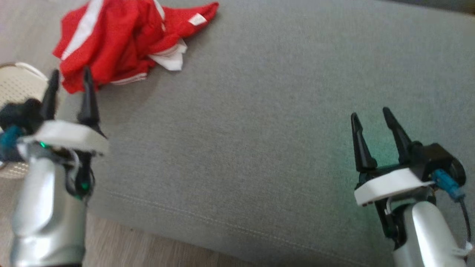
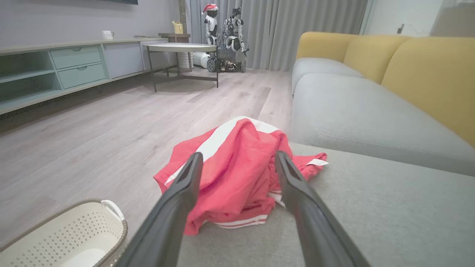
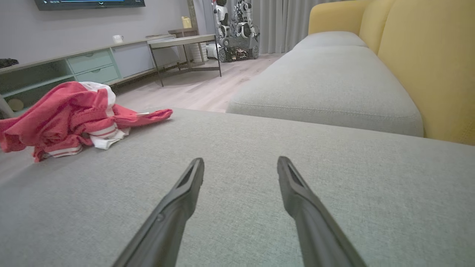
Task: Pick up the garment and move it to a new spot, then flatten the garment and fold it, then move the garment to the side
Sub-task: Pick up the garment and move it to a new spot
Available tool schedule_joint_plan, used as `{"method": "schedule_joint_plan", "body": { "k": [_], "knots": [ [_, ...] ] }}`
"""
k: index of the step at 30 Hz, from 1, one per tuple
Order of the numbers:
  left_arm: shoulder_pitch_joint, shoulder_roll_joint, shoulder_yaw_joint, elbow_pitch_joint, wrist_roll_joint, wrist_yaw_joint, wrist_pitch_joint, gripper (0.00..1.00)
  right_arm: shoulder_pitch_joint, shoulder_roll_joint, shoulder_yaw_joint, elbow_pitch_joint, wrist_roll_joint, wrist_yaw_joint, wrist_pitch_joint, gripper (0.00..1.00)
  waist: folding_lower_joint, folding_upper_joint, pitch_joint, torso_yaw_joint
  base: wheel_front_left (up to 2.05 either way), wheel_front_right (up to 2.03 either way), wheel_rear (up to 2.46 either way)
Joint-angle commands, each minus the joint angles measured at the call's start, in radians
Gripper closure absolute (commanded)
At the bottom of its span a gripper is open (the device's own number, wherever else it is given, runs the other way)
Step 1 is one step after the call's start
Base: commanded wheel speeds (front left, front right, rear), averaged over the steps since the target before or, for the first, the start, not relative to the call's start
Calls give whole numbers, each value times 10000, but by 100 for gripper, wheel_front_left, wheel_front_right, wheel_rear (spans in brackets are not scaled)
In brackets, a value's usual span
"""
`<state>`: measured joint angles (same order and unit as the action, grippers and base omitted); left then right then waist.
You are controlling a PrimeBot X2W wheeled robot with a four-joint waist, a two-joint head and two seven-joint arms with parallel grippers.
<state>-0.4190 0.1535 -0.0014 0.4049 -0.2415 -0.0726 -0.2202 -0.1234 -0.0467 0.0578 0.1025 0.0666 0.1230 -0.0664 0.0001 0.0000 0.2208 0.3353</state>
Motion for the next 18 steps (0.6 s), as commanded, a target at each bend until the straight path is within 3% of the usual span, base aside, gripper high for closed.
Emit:
{"method": "schedule_joint_plan", "body": {
  "k": [1,9,18],
  "knots": [
    [-965,591,451,310,-92,-121,28,0,-470,-35,200,-458,-174,77,109,0,-1,0,819,-413,0,0,0],
    [-3399,1358,472,3474,-463,-386,333,0,-962,-35,229,-756,-438,77,370,0,-1,0,1808,-865,0,0,0],
    [-4944,1897,584,6308,-1082,-522,974,0,-1200,-35,279,-908,-544,77,465,0,-1,0,2240,-1206,0,0,0]
  ]
}}
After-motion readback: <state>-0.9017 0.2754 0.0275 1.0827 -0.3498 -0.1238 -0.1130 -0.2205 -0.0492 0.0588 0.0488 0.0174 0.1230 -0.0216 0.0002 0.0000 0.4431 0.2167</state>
